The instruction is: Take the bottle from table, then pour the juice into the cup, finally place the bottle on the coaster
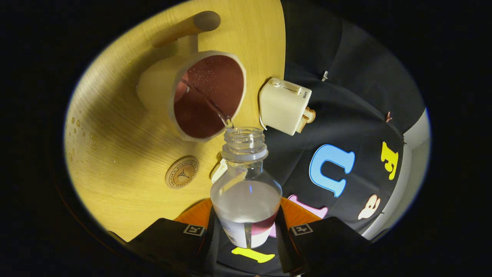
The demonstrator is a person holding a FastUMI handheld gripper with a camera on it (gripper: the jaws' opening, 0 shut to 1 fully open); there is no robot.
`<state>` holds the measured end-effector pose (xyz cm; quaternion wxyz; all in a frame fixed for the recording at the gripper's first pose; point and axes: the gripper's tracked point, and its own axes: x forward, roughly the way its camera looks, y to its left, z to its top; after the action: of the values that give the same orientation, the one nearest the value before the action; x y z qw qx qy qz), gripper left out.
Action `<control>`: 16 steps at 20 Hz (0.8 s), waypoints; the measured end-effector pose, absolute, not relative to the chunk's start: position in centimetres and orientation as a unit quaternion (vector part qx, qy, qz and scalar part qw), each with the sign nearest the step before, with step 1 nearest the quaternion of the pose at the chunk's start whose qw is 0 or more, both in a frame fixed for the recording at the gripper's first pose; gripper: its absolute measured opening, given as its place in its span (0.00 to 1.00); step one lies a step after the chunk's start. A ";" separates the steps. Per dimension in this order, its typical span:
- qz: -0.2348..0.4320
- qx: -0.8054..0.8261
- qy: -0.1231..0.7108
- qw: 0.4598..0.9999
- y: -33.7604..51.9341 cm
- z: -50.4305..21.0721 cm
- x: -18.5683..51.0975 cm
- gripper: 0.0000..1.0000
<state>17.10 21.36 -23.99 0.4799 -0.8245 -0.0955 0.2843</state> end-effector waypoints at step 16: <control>0.288 -0.848 -0.140 0.422 22.5 -23.0 16.9 0.65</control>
<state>16.85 22.48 -23.04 0.4218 -0.8482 -0.1402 0.2881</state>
